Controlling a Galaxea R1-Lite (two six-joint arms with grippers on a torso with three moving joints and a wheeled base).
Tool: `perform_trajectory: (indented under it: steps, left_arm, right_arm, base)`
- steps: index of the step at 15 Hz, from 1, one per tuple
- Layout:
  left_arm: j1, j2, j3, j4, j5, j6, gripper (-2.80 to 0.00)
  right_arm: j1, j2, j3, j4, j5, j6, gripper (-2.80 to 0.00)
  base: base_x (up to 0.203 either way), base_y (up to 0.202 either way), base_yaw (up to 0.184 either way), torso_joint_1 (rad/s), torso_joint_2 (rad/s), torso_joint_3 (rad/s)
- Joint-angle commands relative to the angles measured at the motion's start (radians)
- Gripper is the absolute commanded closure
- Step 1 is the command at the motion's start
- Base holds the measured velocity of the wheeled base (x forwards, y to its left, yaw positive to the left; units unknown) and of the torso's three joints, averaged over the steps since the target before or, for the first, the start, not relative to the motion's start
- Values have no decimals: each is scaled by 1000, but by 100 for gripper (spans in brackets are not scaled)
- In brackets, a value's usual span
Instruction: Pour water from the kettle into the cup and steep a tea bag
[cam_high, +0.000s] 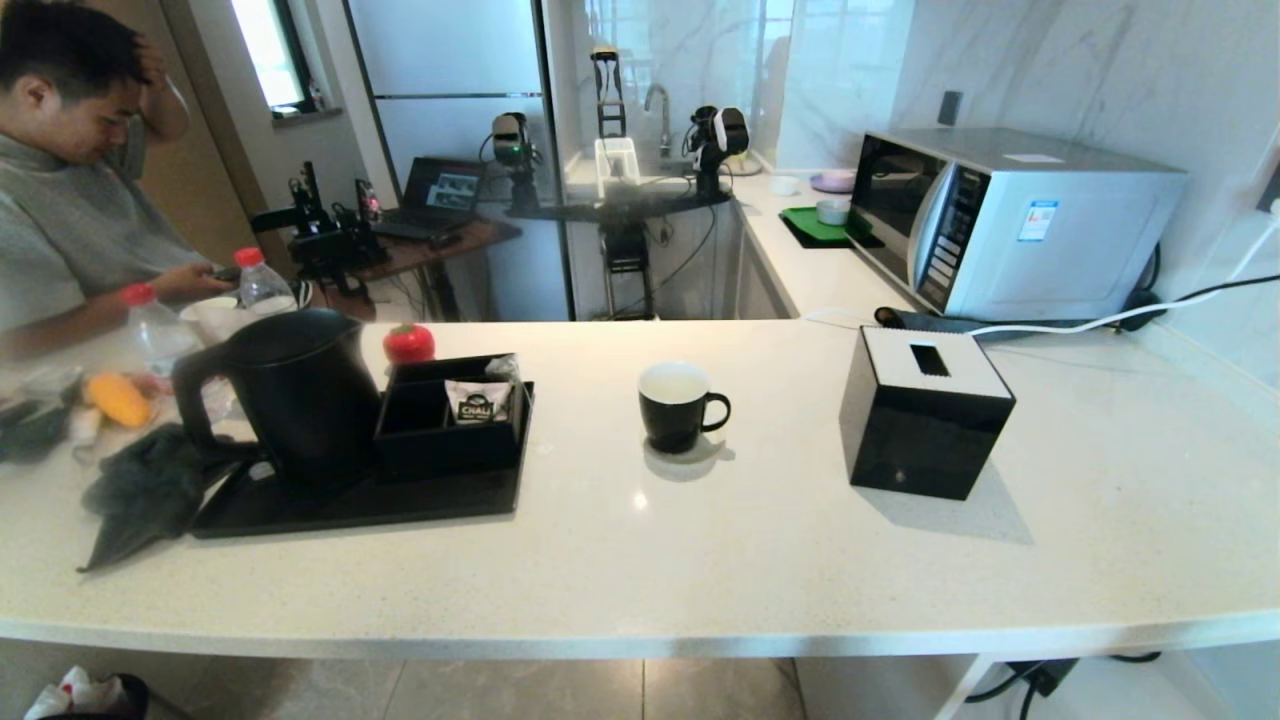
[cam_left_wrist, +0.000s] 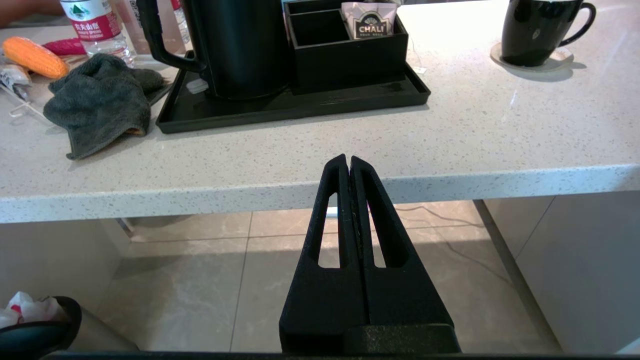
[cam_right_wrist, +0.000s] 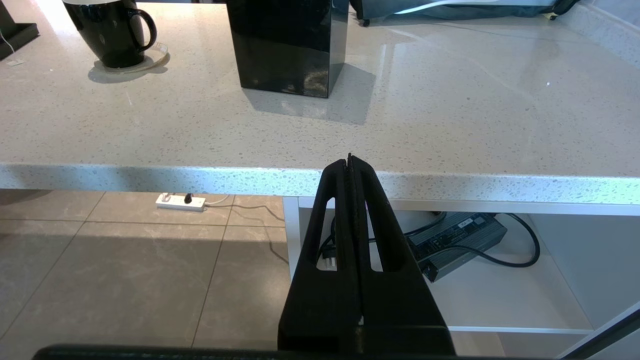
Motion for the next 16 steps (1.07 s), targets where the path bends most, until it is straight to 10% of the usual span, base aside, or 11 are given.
perform_trajectory:
  steps: [1,11,16]
  left_arm:
    - [0,0,0,3,0,-1,0]
    - [-6,231,-249,75,7,-50,0]
    - [-6,579,-473,33,155,-95,0]
  right_arm:
    - [0,1,0,0,1,0,0]
    - [0,1,0,0,1,0,0]
    - [0,1,0,0,1,0,0]
  base:
    - [0,0,0,0,0,0]
    - [0,0,0,0,0,0]
    - [0,0,0,0,0,0]
